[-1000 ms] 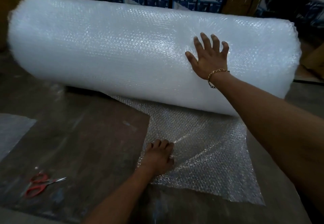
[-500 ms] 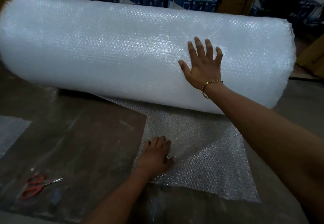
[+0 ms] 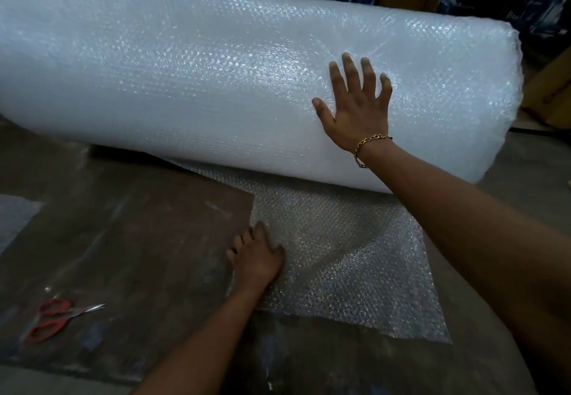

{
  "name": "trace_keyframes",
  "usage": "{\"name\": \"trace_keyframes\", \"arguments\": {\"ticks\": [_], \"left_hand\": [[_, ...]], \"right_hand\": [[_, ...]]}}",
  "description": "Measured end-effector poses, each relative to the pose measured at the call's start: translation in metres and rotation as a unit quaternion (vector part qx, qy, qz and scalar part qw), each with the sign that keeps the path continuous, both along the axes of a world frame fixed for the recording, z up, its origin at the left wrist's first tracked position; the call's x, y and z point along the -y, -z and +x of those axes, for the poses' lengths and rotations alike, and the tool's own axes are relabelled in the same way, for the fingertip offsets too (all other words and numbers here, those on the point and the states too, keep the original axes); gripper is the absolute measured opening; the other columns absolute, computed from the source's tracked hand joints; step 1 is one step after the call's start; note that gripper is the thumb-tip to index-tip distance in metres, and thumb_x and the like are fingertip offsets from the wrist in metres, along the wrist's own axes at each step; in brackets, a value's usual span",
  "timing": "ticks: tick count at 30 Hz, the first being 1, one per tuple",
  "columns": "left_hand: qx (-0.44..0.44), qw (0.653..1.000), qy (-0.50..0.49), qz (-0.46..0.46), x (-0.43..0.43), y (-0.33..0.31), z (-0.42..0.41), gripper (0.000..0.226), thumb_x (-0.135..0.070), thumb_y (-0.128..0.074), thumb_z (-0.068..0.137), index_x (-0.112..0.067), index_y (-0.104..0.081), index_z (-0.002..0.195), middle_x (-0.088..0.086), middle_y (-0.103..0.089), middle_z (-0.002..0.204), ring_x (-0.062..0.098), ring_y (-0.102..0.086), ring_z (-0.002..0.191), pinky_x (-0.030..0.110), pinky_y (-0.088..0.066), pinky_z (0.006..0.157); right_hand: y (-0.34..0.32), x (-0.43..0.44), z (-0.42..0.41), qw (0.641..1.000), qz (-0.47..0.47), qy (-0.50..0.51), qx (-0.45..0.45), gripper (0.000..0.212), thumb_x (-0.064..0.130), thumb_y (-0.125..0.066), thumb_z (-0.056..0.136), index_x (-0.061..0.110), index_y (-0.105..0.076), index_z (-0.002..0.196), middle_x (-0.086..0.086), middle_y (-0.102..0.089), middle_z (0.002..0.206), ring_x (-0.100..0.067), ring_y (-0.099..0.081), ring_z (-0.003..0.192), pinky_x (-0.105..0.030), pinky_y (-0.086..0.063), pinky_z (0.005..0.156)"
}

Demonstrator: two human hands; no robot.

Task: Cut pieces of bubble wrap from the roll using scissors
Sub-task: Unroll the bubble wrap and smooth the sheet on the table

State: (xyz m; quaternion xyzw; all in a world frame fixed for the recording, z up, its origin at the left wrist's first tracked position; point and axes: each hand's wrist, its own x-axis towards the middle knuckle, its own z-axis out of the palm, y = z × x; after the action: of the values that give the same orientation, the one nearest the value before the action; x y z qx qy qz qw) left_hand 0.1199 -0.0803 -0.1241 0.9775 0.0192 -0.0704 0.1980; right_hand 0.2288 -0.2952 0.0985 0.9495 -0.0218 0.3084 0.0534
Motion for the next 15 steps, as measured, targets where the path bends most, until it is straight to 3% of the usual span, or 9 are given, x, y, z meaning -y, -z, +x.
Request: {"name": "trace_keyframes", "arguments": {"ticks": [3, 5, 7, 11, 13, 15], "left_hand": [[-0.058, 0.987, -0.083, -0.126, -0.004, -0.005, 0.013, 0.072, -0.053, -0.062, 0.085, -0.019, -0.039, 0.144, 0.010, -0.047, 0.146, 0.033, -0.044, 0.134, 0.050, -0.035, 0.112], [-0.101, 0.963, -0.122, -0.216, -0.008, -0.005, 0.020, 0.068, -0.050, -0.066, 0.075, -0.017, -0.048, 0.132, 0.011, -0.058, 0.136, 0.034, -0.057, 0.122, 0.048, -0.047, 0.105], [-0.120, 0.962, -0.122, -0.213, -0.013, -0.004, 0.021, 0.064, -0.050, -0.063, 0.070, -0.017, -0.058, 0.124, 0.012, -0.063, 0.128, 0.033, -0.062, 0.113, 0.043, -0.053, 0.099], [-0.116, 0.976, -0.102, -0.157, -0.017, -0.005, 0.013, 0.036, -0.037, -0.064, 0.086, -0.020, -0.069, 0.118, 0.016, -0.050, 0.136, 0.035, -0.042, 0.131, 0.036, -0.040, 0.109], [-0.106, 0.967, -0.109, -0.205, -0.018, -0.003, 0.011, 0.024, -0.031, -0.063, 0.085, -0.020, -0.073, 0.104, 0.014, -0.061, 0.125, 0.032, -0.055, 0.117, 0.038, -0.047, 0.103], [-0.113, 0.945, -0.133, -0.275, -0.017, -0.006, 0.007, 0.019, -0.027, -0.063, 0.087, -0.017, -0.071, 0.101, 0.011, -0.069, 0.111, 0.029, -0.065, 0.099, 0.035, -0.053, 0.088]], "right_hand": [[0.000, 0.000, 0.000, 1.000, -0.003, 0.002, -0.008, 0.075, 0.066, -0.019, 0.097, 0.024, -0.021, 0.159, -0.004, -0.015, 0.168, -0.032, -0.011, 0.154, -0.057, -0.011, 0.120], [-0.001, 0.001, 0.001, 1.000, -0.001, 0.004, -0.013, 0.075, 0.066, -0.019, 0.097, 0.024, -0.020, 0.159, -0.004, -0.014, 0.168, -0.032, -0.011, 0.154, -0.057, -0.010, 0.120], [-0.001, 0.000, 0.000, 1.000, 0.001, 0.005, -0.016, 0.075, 0.066, -0.018, 0.097, 0.023, -0.020, 0.159, -0.004, -0.014, 0.168, -0.032, -0.011, 0.154, -0.057, -0.010, 0.120], [-0.002, 0.000, -0.001, 1.000, 0.003, 0.001, -0.025, 0.075, 0.066, -0.017, 0.097, 0.023, -0.019, 0.159, -0.005, -0.012, 0.168, -0.032, -0.009, 0.155, -0.058, -0.009, 0.120], [-0.002, 0.000, -0.002, 1.000, 0.003, 0.001, -0.031, 0.075, 0.066, -0.017, 0.097, 0.023, -0.018, 0.159, -0.004, -0.012, 0.169, -0.032, -0.009, 0.155, -0.058, -0.009, 0.120], [-0.004, 0.001, -0.002, 0.999, 0.004, 0.001, -0.039, 0.076, 0.067, -0.016, 0.097, 0.024, -0.016, 0.159, -0.004, -0.010, 0.169, -0.032, -0.007, 0.155, -0.058, -0.008, 0.120]]}}
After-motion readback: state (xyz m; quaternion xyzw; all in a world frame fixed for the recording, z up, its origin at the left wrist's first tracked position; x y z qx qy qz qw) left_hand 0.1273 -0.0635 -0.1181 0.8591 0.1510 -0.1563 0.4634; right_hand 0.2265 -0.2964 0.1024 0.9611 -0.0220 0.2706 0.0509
